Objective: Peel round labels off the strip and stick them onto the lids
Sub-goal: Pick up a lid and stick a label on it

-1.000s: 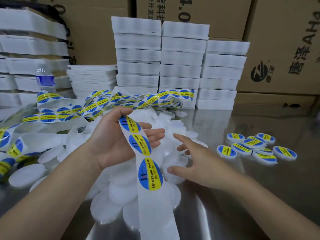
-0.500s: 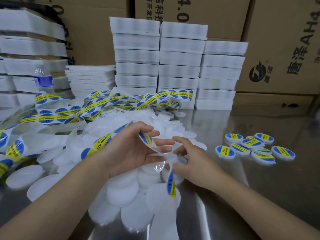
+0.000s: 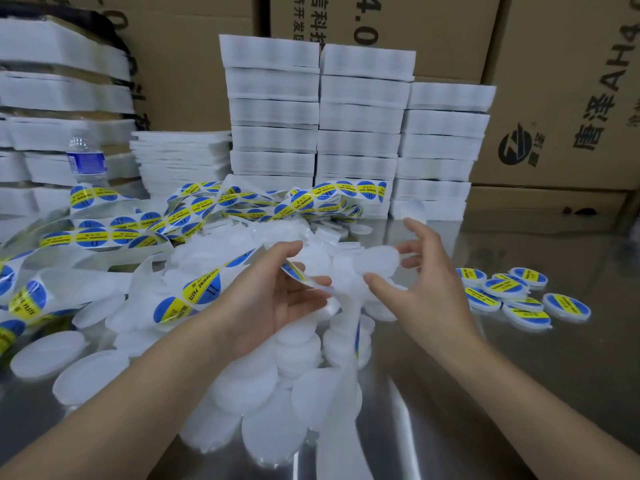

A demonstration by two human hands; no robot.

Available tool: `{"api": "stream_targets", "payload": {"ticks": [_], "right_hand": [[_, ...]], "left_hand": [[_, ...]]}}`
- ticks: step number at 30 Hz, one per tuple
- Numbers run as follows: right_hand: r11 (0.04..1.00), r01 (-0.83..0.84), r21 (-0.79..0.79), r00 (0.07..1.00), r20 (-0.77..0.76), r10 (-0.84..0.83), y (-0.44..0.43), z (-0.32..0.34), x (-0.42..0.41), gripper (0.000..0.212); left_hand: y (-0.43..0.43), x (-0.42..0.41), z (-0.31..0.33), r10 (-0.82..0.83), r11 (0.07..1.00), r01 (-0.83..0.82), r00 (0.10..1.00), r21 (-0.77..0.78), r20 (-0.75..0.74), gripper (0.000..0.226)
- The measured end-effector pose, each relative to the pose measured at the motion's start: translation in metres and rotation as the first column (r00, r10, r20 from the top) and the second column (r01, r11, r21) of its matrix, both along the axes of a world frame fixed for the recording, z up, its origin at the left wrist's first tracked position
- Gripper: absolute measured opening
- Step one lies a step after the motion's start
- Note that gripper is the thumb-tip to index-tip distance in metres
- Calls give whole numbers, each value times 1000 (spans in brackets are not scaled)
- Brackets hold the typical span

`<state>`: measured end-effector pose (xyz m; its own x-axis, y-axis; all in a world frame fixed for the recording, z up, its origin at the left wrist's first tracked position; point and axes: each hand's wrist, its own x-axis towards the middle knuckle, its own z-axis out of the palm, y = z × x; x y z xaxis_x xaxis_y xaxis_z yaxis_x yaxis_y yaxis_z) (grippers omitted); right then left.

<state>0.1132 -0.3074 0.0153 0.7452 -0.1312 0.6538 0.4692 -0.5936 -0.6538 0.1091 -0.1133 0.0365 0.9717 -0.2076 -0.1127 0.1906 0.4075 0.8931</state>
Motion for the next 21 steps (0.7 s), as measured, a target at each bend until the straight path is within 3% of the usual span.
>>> {"api": "stream_targets", "payload": {"ticks": [5, 9, 12, 21], "right_hand": [[988, -102, 115, 994, 60, 96, 1, 9, -7, 76], [972, -232, 27, 971, 65, 230, 10, 8, -16, 77], [960, -280, -18, 959, 43, 281, 12, 6, -18, 78], [942, -335, 2, 940, 71, 334, 12, 9, -20, 81]], "left_hand": [[-4, -5, 0, -44, 998, 44, 999, 55, -5, 21], [-4, -9, -1, -159, 979, 148, 985, 138, 69, 39], [-4, -10, 1, -155, 985, 150, 986, 91, 56, 25], [-6, -10, 0, -220, 971, 223, 975, -88, 43, 31]]}}
